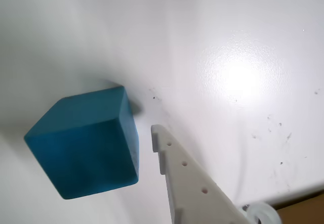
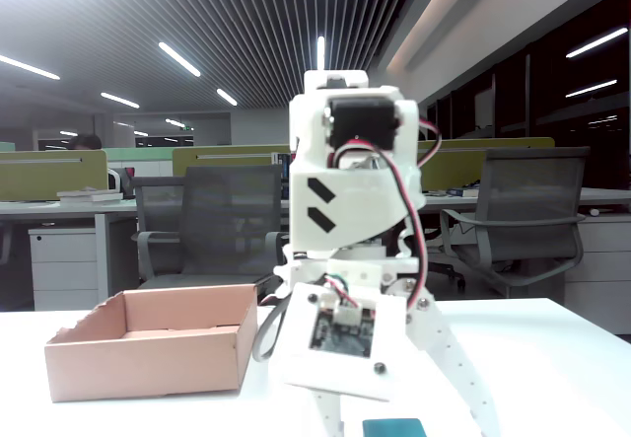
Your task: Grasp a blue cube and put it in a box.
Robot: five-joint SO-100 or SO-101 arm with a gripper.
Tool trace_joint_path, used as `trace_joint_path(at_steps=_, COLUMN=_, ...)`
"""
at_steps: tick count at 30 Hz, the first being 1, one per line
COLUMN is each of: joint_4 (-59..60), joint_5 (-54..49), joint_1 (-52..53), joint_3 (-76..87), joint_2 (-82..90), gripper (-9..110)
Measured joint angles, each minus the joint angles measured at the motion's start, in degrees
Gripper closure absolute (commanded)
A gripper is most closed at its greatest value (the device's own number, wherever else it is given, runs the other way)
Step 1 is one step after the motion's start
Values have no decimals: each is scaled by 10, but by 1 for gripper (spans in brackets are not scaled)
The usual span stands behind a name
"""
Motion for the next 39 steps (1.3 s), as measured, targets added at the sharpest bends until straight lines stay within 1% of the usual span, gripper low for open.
trace_joint_path(at_steps=13, joint_4=-18, joint_5=0, joint_1=-4, joint_3=-10, joint_2=-20, gripper=64)
trace_joint_path(at_steps=19, joint_4=-18, joint_5=0, joint_1=-8, joint_3=-11, joint_2=-25, gripper=69)
trace_joint_path(at_steps=26, joint_4=-24, joint_5=0, joint_1=-15, joint_3=-11, joint_2=-25, gripper=73)
trace_joint_path(at_steps=35, joint_4=-34, joint_5=1, joint_1=-17, joint_3=-11, joint_2=-25, gripper=78)
trace_joint_path(at_steps=39, joint_4=-34, joint_5=2, joint_1=-14, joint_3=-11, joint_2=-25, gripper=78)
